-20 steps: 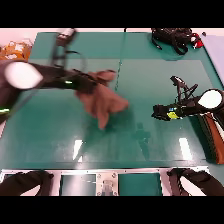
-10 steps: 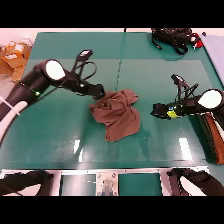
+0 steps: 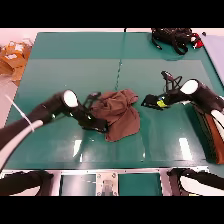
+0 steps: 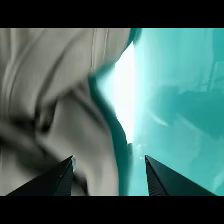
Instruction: Fold the shirts.
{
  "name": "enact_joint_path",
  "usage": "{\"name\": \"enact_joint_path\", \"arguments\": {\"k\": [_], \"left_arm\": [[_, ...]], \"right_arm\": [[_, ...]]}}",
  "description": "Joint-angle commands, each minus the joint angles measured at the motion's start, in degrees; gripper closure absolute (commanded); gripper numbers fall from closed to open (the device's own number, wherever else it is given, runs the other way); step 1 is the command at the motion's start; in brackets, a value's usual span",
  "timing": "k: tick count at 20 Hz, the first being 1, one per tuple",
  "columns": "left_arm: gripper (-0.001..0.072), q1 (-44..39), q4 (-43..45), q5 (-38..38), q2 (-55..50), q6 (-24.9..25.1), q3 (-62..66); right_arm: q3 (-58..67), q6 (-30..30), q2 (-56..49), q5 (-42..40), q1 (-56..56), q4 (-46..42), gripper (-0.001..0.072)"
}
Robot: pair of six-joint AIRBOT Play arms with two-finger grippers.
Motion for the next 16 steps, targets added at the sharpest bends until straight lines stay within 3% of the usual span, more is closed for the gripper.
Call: {"name": "enact_joint_path", "arguments": {"k": [1,5,6,7,9,10,11,12,13,16], "left_arm": [[-0.0011,-7.0,-2.9,16.6,-0.2,-3.8,-7.0],[-0.0010,-8.7,-3.4,20.8,-3.6,-5.6,-7.6],[0.0041,-8.7,-4.4,20.6,-4.8,-5.5,-7.6],[0.0205,-8.7,-5.1,20.3,-5.5,-5.5,-7.5],[0.0629,-8.6,-5.0,19.3,-5.4,-5.3,-7.5],[0.0674,-8.6,-4.7,18.1,-4.7,-4.0,-7.4],[0.0674,-8.6,-2.4,15.7,-3.6,-3.6,-7.2],[0.0674,-8.6,1.8,12.5,-2.1,-4.4,-6.9],[0.0674,-8.6,8.3,8.9,0.1,-7.5,-6.4],[0.0675,-8.6,36.0,-4.0,8.8,-19.0,-3.9]], "right_arm": [[7.9,-3.1,-11.7,-1.0,-1.0,5.4,0.0198],[14.7,-5.3,-20.5,-1.0,-1.1,12.3,0.0198],[15.4,-5.3,-22.1,-1.0,-1.1,14.0,0.0198],[15.9,-5.6,-23.6,-1.0,-1.1,16.3,0.0198],[16.3,-8.9,-25.9,-0.9,-1.1,21.5,0.0199],[16.3,-10.1,-26.9,-0.8,-1.1,24.2,0.0221],[16.3,-11.6,-27.6,-0.6,-1.1,26.4,0.0358],[16.3,-13.0,-27.9,-0.7,-1.1,27.3,0.0563],[16.5,-14.3,-27.9,-0.8,-1.6,27.5,0.0694],[19.3,-15.6,-27.3,2.9,-5.5,27.4,0.0696]]}}
